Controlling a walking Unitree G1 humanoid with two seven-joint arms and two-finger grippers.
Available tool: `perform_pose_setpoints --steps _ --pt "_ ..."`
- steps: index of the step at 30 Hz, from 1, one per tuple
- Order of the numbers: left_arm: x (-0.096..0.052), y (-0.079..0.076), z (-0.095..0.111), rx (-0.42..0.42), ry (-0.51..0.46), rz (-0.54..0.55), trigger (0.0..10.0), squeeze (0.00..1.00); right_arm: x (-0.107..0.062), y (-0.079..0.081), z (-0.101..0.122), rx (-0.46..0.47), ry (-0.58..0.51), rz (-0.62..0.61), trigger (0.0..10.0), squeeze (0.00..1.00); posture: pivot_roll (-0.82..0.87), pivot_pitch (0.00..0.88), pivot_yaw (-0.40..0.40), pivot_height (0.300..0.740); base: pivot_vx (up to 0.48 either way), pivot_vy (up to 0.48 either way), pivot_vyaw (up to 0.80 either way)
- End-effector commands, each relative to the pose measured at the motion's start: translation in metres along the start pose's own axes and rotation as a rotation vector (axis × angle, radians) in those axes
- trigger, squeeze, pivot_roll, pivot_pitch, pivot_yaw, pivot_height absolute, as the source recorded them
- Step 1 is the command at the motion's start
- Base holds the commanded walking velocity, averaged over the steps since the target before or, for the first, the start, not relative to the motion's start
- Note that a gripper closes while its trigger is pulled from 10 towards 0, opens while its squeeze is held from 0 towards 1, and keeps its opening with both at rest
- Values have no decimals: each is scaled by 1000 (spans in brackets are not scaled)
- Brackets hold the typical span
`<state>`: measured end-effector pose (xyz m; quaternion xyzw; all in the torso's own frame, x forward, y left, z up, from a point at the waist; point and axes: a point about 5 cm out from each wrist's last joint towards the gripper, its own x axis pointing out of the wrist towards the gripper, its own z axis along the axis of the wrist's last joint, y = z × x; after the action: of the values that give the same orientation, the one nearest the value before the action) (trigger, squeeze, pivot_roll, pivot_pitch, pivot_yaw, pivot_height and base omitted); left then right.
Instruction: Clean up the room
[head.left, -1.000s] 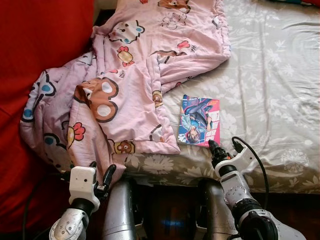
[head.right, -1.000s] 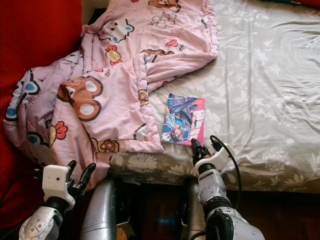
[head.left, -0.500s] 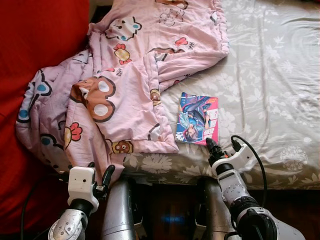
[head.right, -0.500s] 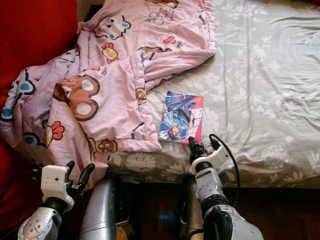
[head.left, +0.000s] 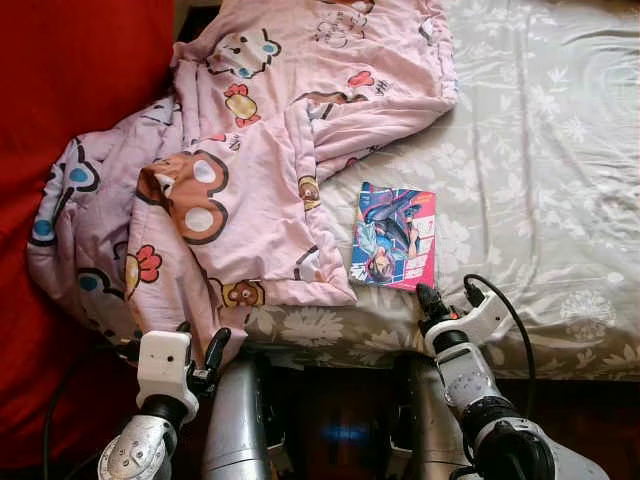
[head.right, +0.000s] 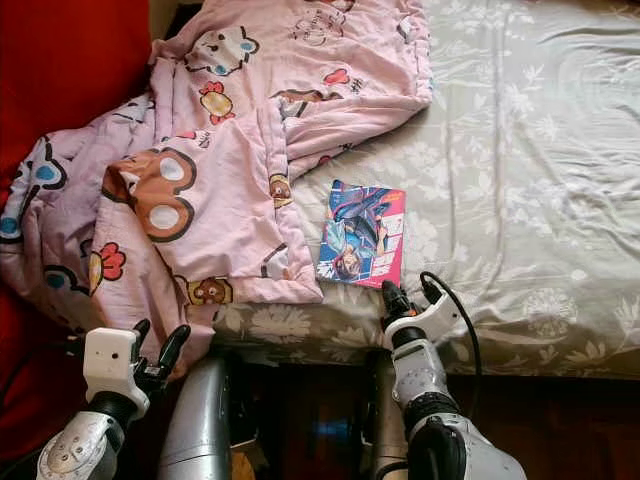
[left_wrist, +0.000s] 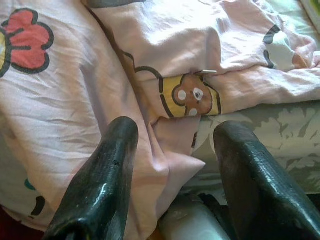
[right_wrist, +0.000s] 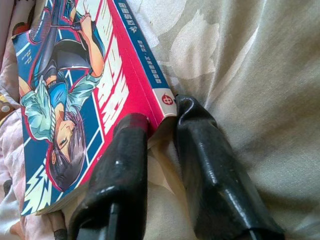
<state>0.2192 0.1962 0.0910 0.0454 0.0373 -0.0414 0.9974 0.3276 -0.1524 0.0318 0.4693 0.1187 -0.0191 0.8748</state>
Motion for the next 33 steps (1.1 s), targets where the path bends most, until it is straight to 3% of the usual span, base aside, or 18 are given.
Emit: perform_pose_setpoints --steps 1,7,12,19,21,26,28,30,33 --pt "-3 3 -7 20 37 7 10000 0 -7 -6 -23 15 87 -37 0 0 133 307 77 552 0 0 0" --pt "3 3 -8 18 33 8 10000 0 -2 1 -15 -20 59 7 0 0 116 289 75 552 0 0 0" --pt "14 0 -7 11 16 5 10000 0 4 18 -3 -159 0 115 0 0 86 257 68 552 0 0 0" --pt "24 -1 -6 6 0 5 10000 0 3 21 9 -172 -114 139 0 0 61 231 64 552 0 0 0" --pt "28 -2 -7 5 -5 4 10000 0 -5 14 10 -260 -162 111 0 0 43 209 59 552 0 0 0" --pt "33 -3 -8 3 -8 5 10000 0 -13 5 2 -269 -155 86 0 0 23 190 47 552 0 0 0" --pt "36 -4 -9 0 -15 7 10000 0 -34 -12 -15 -254 -142 62 0 0 13 181 40 552 0 0 0" --pt "37 -5 -10 -2 -16 7 10000 0 -44 -21 -15 -256 -186 22 0 0 11 178 40 552 0 0 0" --pt "38 -7 -11 -4 -16 7 10000 0 -59 -48 -7 -208 -277 -182 0 0 1 173 37 552 0 0 0"
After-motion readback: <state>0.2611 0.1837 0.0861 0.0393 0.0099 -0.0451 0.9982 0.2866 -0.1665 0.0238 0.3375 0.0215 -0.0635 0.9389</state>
